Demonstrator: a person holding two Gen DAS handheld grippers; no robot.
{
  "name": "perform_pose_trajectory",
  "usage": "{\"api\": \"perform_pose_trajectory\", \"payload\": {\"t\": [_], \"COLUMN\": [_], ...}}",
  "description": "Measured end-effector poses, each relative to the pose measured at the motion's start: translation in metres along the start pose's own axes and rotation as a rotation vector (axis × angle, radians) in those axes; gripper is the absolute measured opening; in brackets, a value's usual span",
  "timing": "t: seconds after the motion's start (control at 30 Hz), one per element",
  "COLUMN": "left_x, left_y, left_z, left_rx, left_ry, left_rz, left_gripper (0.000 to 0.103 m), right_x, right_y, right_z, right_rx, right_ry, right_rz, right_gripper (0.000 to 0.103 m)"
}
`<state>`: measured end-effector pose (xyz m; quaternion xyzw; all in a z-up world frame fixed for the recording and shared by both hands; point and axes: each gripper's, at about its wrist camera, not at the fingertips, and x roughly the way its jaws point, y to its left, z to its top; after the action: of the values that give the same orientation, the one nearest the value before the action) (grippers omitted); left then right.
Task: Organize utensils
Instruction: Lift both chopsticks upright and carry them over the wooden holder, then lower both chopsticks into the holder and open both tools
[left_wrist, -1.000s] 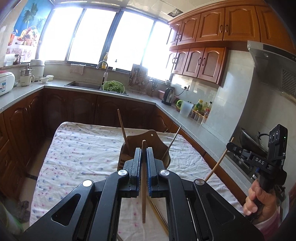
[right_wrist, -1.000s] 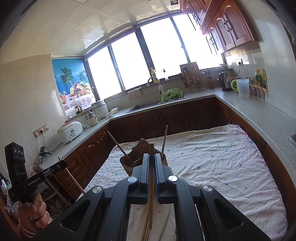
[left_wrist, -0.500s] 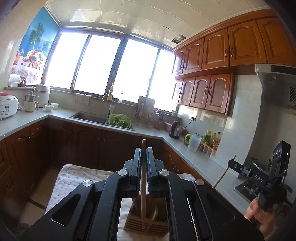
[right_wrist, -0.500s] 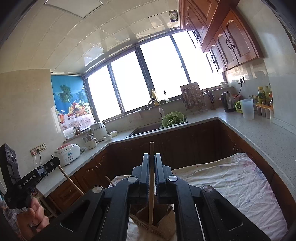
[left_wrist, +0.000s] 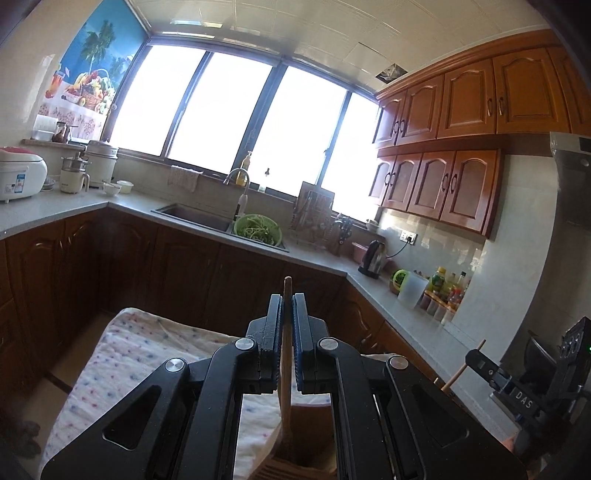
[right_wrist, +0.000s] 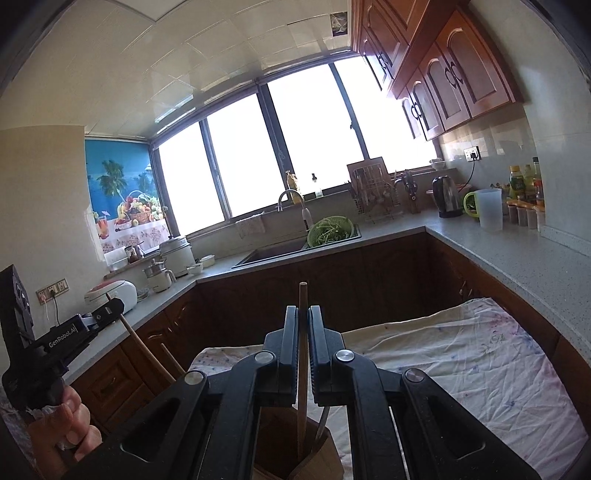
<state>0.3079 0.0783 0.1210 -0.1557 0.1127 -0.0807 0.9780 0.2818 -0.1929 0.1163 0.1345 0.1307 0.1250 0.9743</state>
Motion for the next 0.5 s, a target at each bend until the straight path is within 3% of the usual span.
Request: {"api": "perform_pose_trajectory", "payload": {"t": [0.27,0.5], "left_x": [0.025,0.038], "left_y": [0.005,0.002], "left_z": [-0.034,-0.043], "left_rx": [-0.005,0.012], "left_ry": [0.080,0.127], "left_rz": [0.002,0.008], "left_gripper": [0.005,0.006], "right_x": [0.020,0.019], "right_y": [-0.007,-0.009], "right_z": [-0.030,-0.029], "right_rx": [0.024,0.022], "right_ry": [0.075,0.084], "right_rz": [-0.009,-0.013], "right_gripper": [0.005,0.005]}}
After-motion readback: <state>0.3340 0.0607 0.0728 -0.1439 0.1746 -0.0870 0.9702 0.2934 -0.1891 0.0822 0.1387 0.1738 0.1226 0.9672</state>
